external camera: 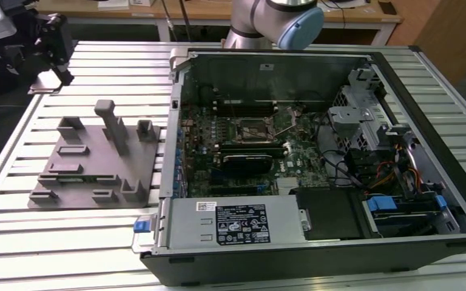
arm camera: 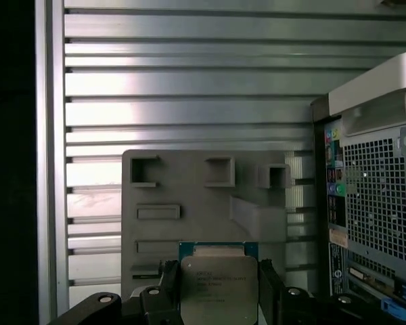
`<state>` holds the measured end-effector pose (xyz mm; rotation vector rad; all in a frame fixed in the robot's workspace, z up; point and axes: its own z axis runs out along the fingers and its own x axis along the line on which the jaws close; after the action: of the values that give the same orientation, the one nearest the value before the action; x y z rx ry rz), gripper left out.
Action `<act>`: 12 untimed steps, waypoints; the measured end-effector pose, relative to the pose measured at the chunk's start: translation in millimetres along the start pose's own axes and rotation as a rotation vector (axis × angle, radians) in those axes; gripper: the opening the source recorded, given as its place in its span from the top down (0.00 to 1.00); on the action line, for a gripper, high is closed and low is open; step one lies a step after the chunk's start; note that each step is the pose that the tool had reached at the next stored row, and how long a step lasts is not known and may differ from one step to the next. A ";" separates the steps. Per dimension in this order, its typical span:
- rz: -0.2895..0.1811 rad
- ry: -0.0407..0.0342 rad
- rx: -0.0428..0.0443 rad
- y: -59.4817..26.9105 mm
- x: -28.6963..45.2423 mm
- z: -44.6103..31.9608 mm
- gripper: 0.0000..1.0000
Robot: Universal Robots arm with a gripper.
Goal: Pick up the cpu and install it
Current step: 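Pick up the cpu and move it towards the insertion slot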
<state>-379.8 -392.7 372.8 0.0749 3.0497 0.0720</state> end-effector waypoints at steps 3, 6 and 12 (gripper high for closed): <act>0.000 0.0000 0.0000 0.8 -4.2 0.4 0.45; 0.000 0.0001 0.0000 1.8 -8.1 0.8 0.45; 0.000 0.0000 0.0000 3.9 -16.1 1.6 0.45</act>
<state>-363.4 -389.6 372.8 0.0749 3.0497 0.0721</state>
